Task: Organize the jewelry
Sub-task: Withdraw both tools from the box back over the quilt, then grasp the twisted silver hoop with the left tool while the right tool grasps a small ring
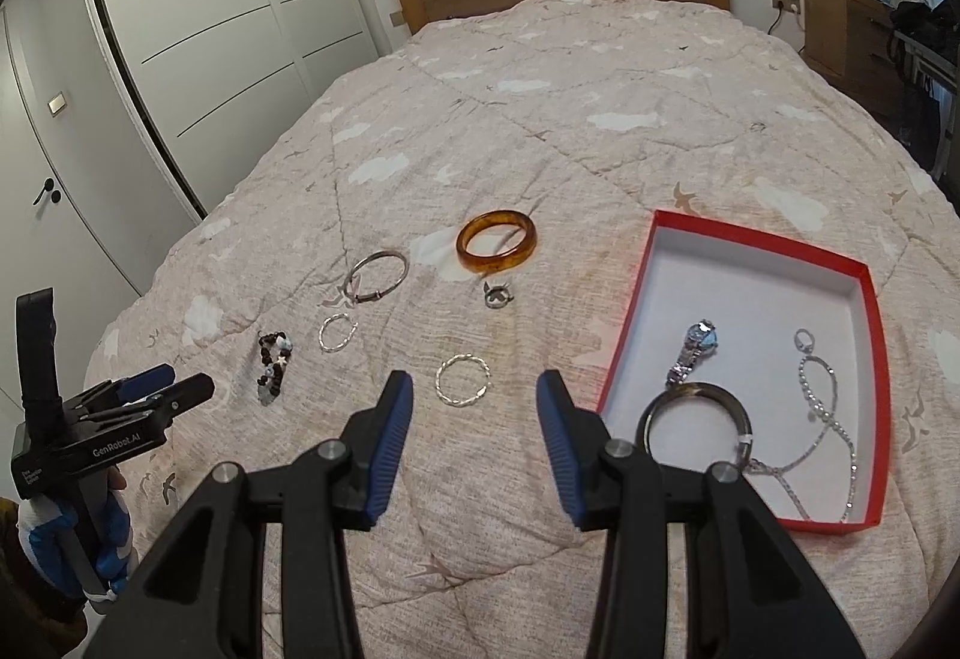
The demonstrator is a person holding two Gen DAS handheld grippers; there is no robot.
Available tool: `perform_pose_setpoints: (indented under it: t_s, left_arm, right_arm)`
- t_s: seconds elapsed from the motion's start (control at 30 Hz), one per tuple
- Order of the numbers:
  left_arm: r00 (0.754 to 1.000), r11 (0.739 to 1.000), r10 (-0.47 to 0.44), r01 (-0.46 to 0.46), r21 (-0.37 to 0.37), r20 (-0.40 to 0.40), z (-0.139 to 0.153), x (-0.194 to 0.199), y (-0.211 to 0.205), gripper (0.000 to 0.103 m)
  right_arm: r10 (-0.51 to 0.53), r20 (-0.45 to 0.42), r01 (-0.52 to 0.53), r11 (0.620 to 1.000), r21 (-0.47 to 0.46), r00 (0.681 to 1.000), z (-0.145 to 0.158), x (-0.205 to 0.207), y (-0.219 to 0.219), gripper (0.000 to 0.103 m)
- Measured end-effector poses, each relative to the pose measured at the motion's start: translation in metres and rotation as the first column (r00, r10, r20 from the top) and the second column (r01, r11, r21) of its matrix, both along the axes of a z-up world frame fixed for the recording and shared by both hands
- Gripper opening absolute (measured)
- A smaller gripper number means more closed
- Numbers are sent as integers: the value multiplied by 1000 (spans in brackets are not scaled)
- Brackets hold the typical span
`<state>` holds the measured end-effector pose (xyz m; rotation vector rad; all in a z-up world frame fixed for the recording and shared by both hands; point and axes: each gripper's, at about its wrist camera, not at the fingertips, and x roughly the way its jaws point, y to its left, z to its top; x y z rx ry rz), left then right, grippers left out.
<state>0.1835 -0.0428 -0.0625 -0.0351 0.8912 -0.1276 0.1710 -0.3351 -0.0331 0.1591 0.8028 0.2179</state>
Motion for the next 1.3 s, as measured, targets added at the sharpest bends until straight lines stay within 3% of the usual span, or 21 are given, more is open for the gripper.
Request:
perform_pose_setpoints:
  t_s: [0.4, 0.73, 1.07, 1.3]
  left_arm:
    - [999, 999, -45, 45, -14, 2, -6, 20, -12, 71]
    - [991, 989, -134, 134, -55, 13, -7, 55, -38, 69]
    - [982, 984, -176, 178, 19, -71, -42, 100, -66, 62]
    - [979, 984, -168, 174, 47, -120, -64, 109, -69, 61]
  right_arm:
    - [35, -17, -35, 999, -1, 999, -13, 25, 8, 41]
    - [36, -40, -35, 999, 20, 999, -28, 52, 10, 41]
    - [28, -102, -25, 999, 32, 994, -49, 94, 16, 41]
    - [15, -160, -11, 1000, 28, 987, -68, 127, 21, 41]
